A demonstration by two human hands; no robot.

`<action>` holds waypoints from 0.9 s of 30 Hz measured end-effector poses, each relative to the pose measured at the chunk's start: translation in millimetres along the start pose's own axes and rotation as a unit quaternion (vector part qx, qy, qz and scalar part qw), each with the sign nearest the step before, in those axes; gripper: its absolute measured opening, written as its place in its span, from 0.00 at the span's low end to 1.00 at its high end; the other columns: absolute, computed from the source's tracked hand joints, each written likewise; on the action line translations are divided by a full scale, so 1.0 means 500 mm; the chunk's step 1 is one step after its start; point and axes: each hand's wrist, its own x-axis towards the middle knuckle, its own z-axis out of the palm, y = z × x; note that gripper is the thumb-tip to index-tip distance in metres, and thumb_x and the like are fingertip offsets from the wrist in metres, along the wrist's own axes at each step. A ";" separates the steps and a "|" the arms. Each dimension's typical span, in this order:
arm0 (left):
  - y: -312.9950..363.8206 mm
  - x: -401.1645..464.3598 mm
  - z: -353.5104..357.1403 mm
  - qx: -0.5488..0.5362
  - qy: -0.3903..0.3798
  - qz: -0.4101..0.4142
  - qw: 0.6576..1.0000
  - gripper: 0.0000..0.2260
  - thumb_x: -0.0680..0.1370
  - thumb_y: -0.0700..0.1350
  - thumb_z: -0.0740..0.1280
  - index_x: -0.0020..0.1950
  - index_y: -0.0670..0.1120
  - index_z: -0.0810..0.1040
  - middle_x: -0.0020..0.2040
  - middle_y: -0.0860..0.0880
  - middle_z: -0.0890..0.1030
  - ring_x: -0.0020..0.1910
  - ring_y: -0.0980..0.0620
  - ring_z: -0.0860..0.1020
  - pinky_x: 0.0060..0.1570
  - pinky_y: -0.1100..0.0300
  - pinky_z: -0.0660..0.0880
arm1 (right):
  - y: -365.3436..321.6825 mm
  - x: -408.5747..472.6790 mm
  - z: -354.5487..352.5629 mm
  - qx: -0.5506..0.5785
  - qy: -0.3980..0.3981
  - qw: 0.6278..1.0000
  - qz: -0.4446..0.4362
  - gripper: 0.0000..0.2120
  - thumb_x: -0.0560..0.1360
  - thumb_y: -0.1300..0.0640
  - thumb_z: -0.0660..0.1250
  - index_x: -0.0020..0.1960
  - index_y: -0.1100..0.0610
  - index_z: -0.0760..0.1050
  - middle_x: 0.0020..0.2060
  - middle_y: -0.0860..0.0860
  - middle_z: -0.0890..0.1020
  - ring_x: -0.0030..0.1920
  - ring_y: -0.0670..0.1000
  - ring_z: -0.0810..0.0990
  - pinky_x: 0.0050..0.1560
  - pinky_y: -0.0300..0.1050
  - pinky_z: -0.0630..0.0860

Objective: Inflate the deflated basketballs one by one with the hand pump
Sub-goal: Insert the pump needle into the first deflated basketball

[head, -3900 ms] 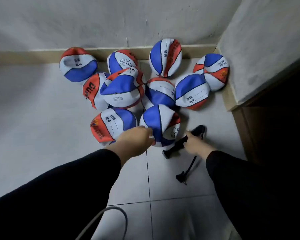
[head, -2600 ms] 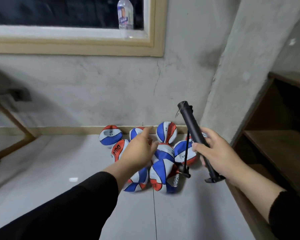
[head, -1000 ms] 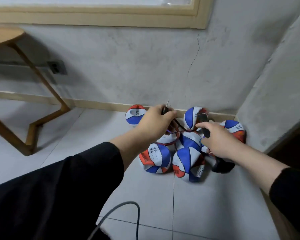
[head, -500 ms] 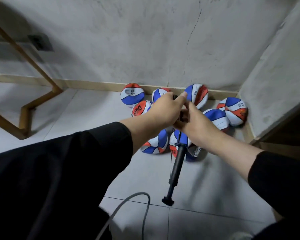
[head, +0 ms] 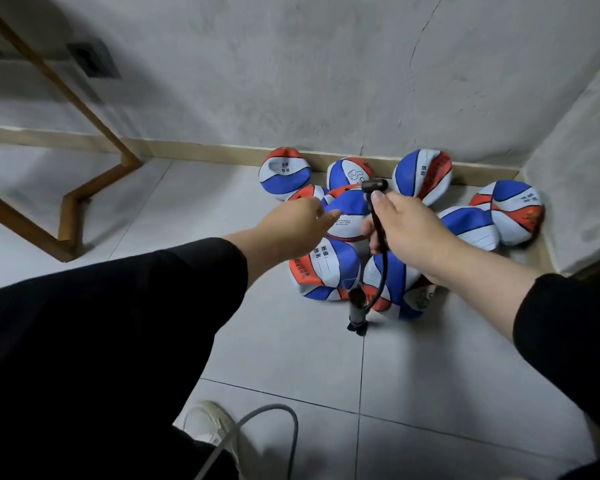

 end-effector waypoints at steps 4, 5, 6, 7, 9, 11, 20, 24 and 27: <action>-0.014 0.021 0.000 -0.006 -0.016 0.008 1.000 0.19 0.87 0.57 0.56 0.60 0.43 0.76 0.51 0.45 0.82 0.49 0.44 0.80 0.52 0.50 0.76 | 0.009 0.025 0.004 -0.007 0.000 1.000 -0.002 0.20 0.87 0.49 0.53 0.48 0.61 0.76 0.38 0.57 0.81 0.34 0.53 0.77 0.48 0.64 0.82; -0.010 0.027 0.000 -0.010 -0.015 0.013 1.000 0.19 0.87 0.56 0.56 0.59 0.42 0.76 0.51 0.45 0.82 0.49 0.44 0.80 0.53 0.49 0.77 | 0.008 0.030 0.006 -0.023 0.007 1.000 -0.007 0.20 0.87 0.49 0.53 0.48 0.61 0.76 0.37 0.55 0.80 0.35 0.53 0.76 0.50 0.64 0.80; -0.005 0.032 0.000 -0.005 -0.015 0.020 1.000 0.19 0.88 0.55 0.55 0.59 0.42 0.77 0.51 0.45 0.81 0.49 0.44 0.80 0.54 0.50 0.77 | 0.008 0.035 0.008 -0.034 0.015 0.999 -0.011 0.19 0.87 0.50 0.54 0.48 0.60 0.76 0.37 0.54 0.79 0.37 0.53 0.75 0.51 0.63 0.79; -0.001 0.037 -0.001 0.009 -0.013 0.027 1.000 0.19 0.88 0.53 0.55 0.60 0.41 0.77 0.51 0.45 0.80 0.49 0.45 0.78 0.55 0.51 0.76 | 0.007 0.040 0.009 -0.038 0.020 0.999 -0.014 0.18 0.87 0.50 0.54 0.47 0.57 0.77 0.37 0.53 0.78 0.38 0.52 0.74 0.51 0.61 0.79; 0.001 0.048 0.000 0.036 -0.008 0.036 0.999 0.18 0.88 0.50 0.55 0.63 0.40 0.78 0.51 0.46 0.77 0.49 0.46 0.75 0.55 0.53 0.74 | 0.006 0.050 0.011 -0.032 0.036 0.999 -0.022 0.18 0.87 0.50 0.54 0.46 0.56 0.76 0.36 0.52 0.76 0.38 0.52 0.73 0.50 0.60 0.78; -0.004 0.061 0.001 0.056 -0.006 0.038 0.998 0.16 0.88 0.47 0.55 0.64 0.39 0.78 0.52 0.46 0.76 0.50 0.47 0.73 0.53 0.55 0.72 | 0.008 0.059 0.012 -0.018 0.060 0.998 -0.030 0.21 0.87 0.48 0.54 0.47 0.61 0.74 0.36 0.53 0.74 0.38 0.53 0.71 0.49 0.63 0.77; -0.083 0.146 0.098 0.204 -0.107 0.000 0.973 0.15 0.85 0.46 0.61 0.70 0.43 0.74 0.61 0.43 0.80 0.50 0.45 0.74 0.48 0.55 0.69 | 0.052 0.109 0.015 0.025 0.047 0.999 0.008 0.14 0.86 0.46 0.58 0.51 0.55 0.74 0.37 0.50 0.75 0.38 0.50 0.74 0.37 0.54 0.77; -0.142 0.180 0.221 0.241 -0.127 0.014 0.962 0.26 0.80 0.58 0.68 0.73 0.47 0.70 0.67 0.47 0.75 0.64 0.43 0.76 0.51 0.51 0.70 | 0.072 0.119 0.014 0.118 0.033 0.991 0.054 0.09 0.86 0.50 0.60 0.50 0.54 0.74 0.38 0.52 0.78 0.33 0.51 0.75 0.29 0.45 0.70; -0.167 0.198 0.294 0.263 -0.133 0.015 0.955 0.37 0.75 0.64 0.72 0.77 0.48 0.65 0.75 0.44 0.68 0.72 0.41 0.71 0.65 0.45 0.70 | 0.085 0.125 0.010 0.144 0.032 0.986 0.076 0.09 0.85 0.50 0.61 0.49 0.54 0.73 0.35 0.52 0.80 0.30 0.51 0.74 0.27 0.43 0.67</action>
